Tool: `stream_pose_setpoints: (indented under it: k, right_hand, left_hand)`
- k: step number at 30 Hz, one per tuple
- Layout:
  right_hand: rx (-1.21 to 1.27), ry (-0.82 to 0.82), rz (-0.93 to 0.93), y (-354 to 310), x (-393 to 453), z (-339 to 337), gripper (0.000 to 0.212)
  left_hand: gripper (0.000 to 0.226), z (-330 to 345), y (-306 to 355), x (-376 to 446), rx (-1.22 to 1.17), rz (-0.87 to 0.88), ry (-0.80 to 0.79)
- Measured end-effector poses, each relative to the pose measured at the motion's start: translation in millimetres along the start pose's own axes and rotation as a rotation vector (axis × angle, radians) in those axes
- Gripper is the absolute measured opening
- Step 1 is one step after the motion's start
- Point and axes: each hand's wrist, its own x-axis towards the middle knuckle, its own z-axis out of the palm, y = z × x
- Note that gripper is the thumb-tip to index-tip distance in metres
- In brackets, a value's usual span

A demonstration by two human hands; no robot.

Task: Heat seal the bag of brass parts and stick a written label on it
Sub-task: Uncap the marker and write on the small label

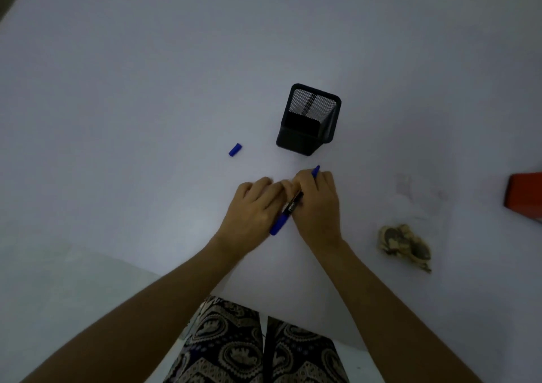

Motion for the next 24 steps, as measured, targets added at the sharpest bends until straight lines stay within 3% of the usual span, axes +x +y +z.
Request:
stream_pose_setpoints:
  k: [4,6,11,14,19,24]
  right_hand:
    - [0.386,-0.052,0.07,-11,11,-11,0.05]
    - [0.545,-0.095,0.192,-18,16,-9,0.035]
    - [0.521,-0.084,0.295,-16,24,6,0.01]
    - [0.468,-0.047,0.345,-16,24,15,0.031]
    - [0.386,0.043,0.369,-11,25,21,0.026]
    - [0.408,0.033,0.401,-6,21,23,0.031]
  left_hand:
    - [0.021,3,3,-2,-0.026,-0.039,0.021]
    - [0.022,4,2,-2,-0.042,-0.053,0.021]
    - [0.018,7,1,-1,-0.034,-0.061,0.039]
    - [0.018,8,1,-1,-0.018,-0.059,0.044]
    - [0.015,8,1,0,-0.019,-0.055,0.08]
    - [0.016,10,1,-2,-0.026,-0.075,0.101]
